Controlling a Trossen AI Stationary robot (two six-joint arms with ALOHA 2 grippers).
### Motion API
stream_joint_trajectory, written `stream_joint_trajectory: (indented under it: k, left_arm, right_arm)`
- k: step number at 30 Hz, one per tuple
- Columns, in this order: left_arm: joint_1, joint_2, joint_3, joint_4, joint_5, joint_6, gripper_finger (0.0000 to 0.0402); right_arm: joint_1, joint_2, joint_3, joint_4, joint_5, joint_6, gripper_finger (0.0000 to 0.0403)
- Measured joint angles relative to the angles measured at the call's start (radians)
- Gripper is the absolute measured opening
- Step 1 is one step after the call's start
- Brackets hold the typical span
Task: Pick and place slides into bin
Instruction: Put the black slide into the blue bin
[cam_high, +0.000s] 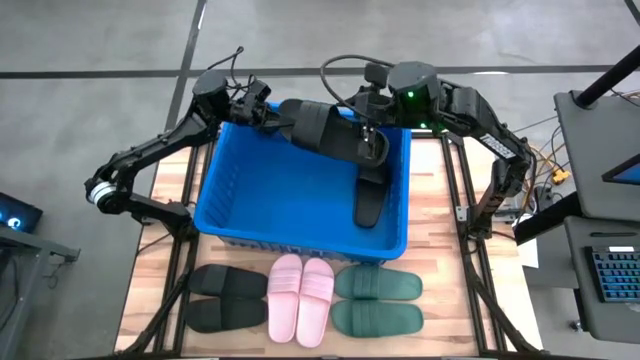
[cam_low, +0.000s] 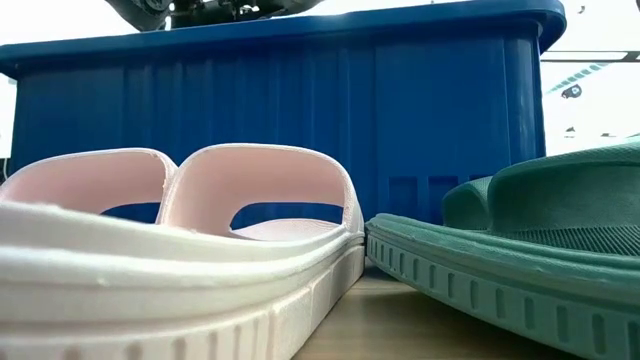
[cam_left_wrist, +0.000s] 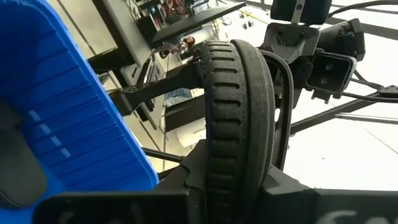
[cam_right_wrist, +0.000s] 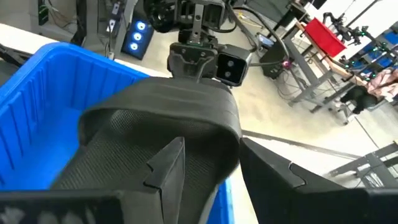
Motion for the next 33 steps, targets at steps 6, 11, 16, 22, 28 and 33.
stream_joint_trajectory:
  k: [6,11,16,22,28,33]
  left_arm:
    - [-0.014,0.0,0.002,0.0,0.003,0.007,0.0025]
    - [-0.025,0.0,0.002,0.0,-0.002,0.015,0.0025]
    - [-0.029,0.0,0.002,0.0,-0.023,0.017,0.0025]
    - [-0.046,0.004,0.002,0.035,-0.035,0.013,0.0025]
    - [-0.05,0.003,0.001,0.045,-0.039,0.013,0.0025]
    - [-0.05,0.003,0.001,0.049,-0.05,0.016,0.0025]
  right_arm:
    - [-0.018,0.0,-0.001,0.006,0.004,-0.018,0.0136]
    - [-0.026,0.0,-0.006,0.008,0.003,-0.005,0.013]
    - [-0.026,0.0,-0.006,0.011,-0.081,0.001,0.0125]
    - [-0.031,0.026,-0.01,0.024,-0.088,0.006,0.0117]
    - [-0.033,0.068,-0.009,0.053,-0.065,-0.003,0.0096]
    - [-0.032,0.069,-0.01,0.079,-0.024,0.022,0.0056]
